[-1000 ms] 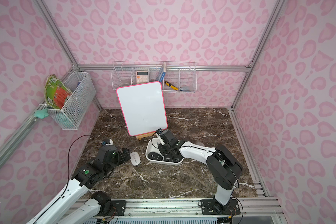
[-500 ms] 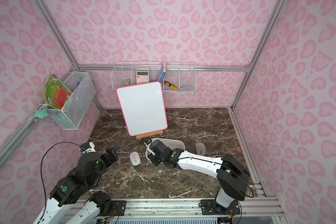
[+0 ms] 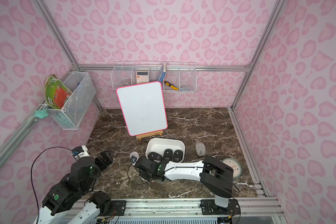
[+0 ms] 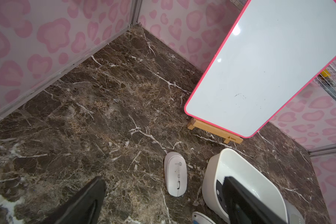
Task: Take out the mouse from the storage box
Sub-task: Place the mouse at the center of the board.
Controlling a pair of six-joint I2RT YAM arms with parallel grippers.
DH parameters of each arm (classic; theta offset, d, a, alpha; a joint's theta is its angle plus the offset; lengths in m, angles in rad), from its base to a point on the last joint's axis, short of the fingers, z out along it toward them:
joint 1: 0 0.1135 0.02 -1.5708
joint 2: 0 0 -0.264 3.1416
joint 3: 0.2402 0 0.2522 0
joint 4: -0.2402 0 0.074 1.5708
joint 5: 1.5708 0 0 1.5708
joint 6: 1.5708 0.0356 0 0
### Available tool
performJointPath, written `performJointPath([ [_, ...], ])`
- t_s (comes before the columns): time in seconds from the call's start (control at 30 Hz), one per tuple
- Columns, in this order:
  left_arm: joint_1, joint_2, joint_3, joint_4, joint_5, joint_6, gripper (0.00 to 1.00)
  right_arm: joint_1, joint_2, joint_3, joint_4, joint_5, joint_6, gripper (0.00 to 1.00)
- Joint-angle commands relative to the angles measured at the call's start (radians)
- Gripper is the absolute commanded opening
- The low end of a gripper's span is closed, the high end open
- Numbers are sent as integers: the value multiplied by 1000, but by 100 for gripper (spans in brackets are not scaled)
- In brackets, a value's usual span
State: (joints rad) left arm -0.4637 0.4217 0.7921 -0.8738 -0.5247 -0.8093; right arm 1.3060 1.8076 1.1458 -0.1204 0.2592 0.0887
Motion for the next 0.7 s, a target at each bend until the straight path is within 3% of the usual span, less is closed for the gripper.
performJointPath([
  [0.0,2,-10,6,-17,-24,-8,99,16,36,24,23,51,-45,20],
  [0.67,0,-15,5,-24,-43,-11,99,83,207,91,39,274,-143,22],
])
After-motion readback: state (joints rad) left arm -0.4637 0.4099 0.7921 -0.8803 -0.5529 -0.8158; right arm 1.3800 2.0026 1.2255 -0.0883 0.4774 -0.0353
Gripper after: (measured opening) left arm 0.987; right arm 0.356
